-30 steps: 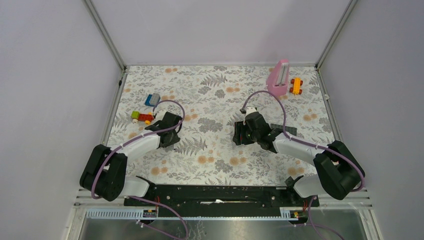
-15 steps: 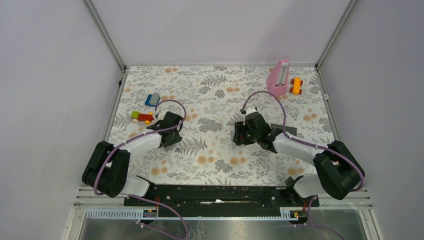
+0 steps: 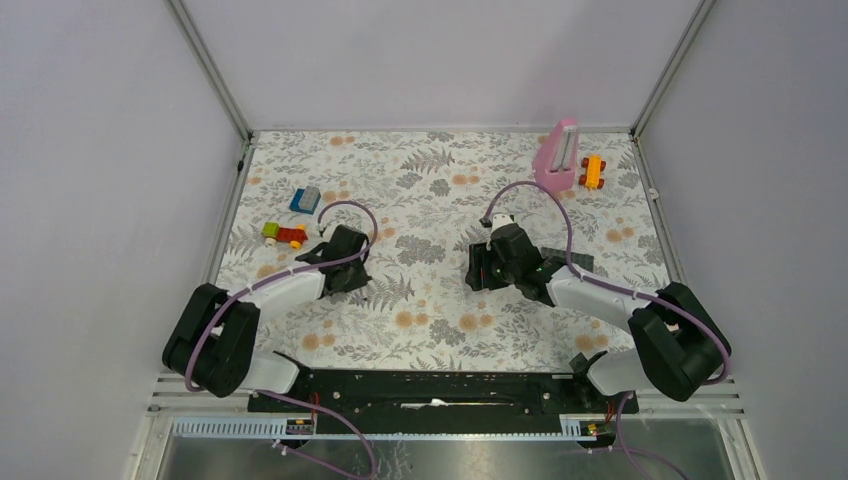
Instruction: Insert the pens into the pen caps
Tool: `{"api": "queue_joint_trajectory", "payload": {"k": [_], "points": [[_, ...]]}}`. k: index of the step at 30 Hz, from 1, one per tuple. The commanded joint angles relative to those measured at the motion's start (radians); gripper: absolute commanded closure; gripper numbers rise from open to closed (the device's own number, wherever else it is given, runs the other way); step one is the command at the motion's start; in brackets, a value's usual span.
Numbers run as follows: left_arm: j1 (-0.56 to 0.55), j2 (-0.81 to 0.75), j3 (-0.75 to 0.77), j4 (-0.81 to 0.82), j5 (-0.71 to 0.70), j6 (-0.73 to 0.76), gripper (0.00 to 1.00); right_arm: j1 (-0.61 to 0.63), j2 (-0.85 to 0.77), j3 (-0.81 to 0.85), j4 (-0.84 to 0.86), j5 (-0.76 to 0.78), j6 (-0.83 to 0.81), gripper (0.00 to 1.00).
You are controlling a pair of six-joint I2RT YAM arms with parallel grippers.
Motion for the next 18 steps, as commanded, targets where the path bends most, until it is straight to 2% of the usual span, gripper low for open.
{"api": "queue_joint_trajectory", "payload": {"k": [1, 4, 11, 18], "points": [[-0.063, -0.072, -0.023, 0.043, 0.075, -0.033, 1.0, 0.003, -0.084, -0.007, 0.043, -0.034, -0.009, 0.39], [-0.107, -0.126, -0.038, 0.089, 0.116, -0.058, 1.0, 0.004, -0.151, -0.061, 0.114, -0.087, 0.048, 0.37], [-0.21, -0.206, -0.064, 0.22, 0.19, -0.111, 1.0, 0.003, -0.23, -0.178, 0.393, -0.294, 0.296, 0.37], [-0.294, -0.238, -0.08, 0.368, 0.215, -0.179, 1.0, 0.003, -0.247, -0.218, 0.567, -0.36, 0.418, 0.36]]}}
